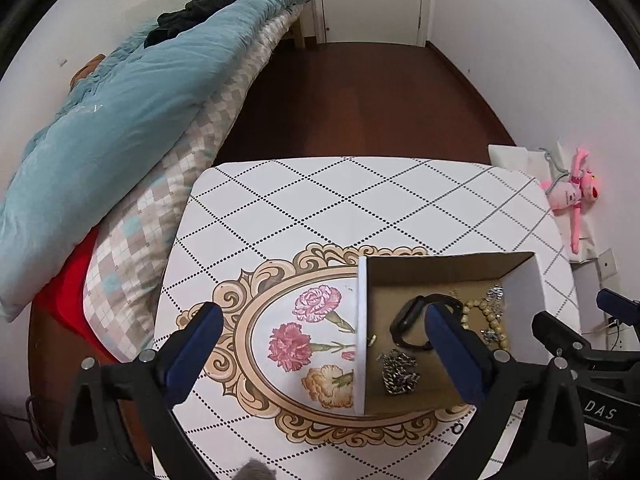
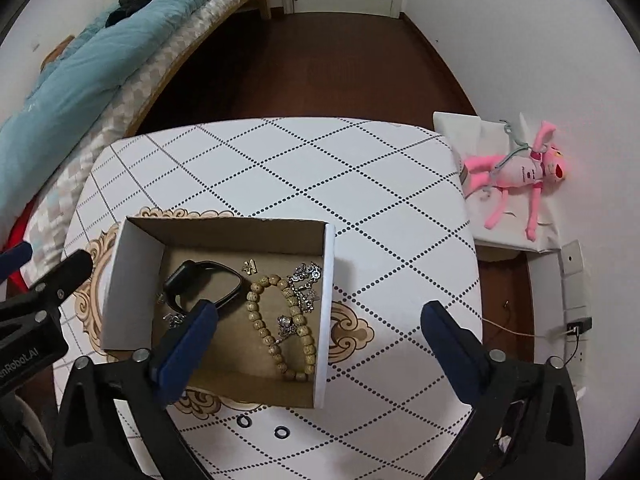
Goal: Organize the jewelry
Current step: 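Carry the gold charm into the white box and open the right gripper, then grasp a black ring with the right gripper while the left grasps the other ring, then carry both black rings into the white box and open both grippers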
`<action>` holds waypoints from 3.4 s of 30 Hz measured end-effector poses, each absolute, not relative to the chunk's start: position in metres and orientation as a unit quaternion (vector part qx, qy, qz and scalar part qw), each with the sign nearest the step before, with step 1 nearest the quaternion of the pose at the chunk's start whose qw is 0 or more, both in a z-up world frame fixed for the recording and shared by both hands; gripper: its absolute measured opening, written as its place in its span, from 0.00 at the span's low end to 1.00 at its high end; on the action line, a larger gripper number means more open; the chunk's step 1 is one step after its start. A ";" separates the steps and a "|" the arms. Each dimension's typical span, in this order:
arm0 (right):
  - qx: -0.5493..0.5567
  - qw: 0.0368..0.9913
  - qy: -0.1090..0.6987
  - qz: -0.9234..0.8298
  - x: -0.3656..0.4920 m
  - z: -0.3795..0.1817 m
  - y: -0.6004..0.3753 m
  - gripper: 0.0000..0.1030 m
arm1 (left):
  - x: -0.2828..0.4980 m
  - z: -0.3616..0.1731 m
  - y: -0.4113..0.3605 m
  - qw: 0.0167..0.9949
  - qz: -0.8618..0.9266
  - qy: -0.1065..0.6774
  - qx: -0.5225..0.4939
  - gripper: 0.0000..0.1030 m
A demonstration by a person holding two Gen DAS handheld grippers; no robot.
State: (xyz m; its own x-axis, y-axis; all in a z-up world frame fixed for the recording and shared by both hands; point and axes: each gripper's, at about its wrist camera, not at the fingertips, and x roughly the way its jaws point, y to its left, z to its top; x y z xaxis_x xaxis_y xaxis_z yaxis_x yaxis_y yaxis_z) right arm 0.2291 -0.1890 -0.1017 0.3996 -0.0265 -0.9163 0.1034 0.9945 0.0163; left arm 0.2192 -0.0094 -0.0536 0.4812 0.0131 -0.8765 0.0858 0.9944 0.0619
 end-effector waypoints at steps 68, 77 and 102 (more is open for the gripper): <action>0.140 0.839 0.517 -0.100 0.077 -0.184 -0.253 0.12 | 0.109 -0.165 -0.119 0.823 -0.115 0.547 0.102 0.26; 0.146 0.842 0.509 -0.099 0.076 -0.176 -0.251 0.12 | 0.108 -0.166 -0.115 0.824 -0.123 0.546 0.090 0.10; 0.170 0.850 0.497 0.050 0.200 -0.091 -0.210 0.12 | 0.225 -0.057 -0.037 0.829 -0.128 0.544 -0.007 0.10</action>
State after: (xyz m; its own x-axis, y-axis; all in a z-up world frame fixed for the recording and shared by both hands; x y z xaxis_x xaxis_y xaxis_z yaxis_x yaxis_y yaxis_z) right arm 0.1998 -0.2096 -0.0914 0.5017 0.2549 -0.8267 0.0835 0.9369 0.3396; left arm 0.2248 -0.0373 -0.0567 0.3751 -0.2187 -0.9008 0.2045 0.9674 -0.1497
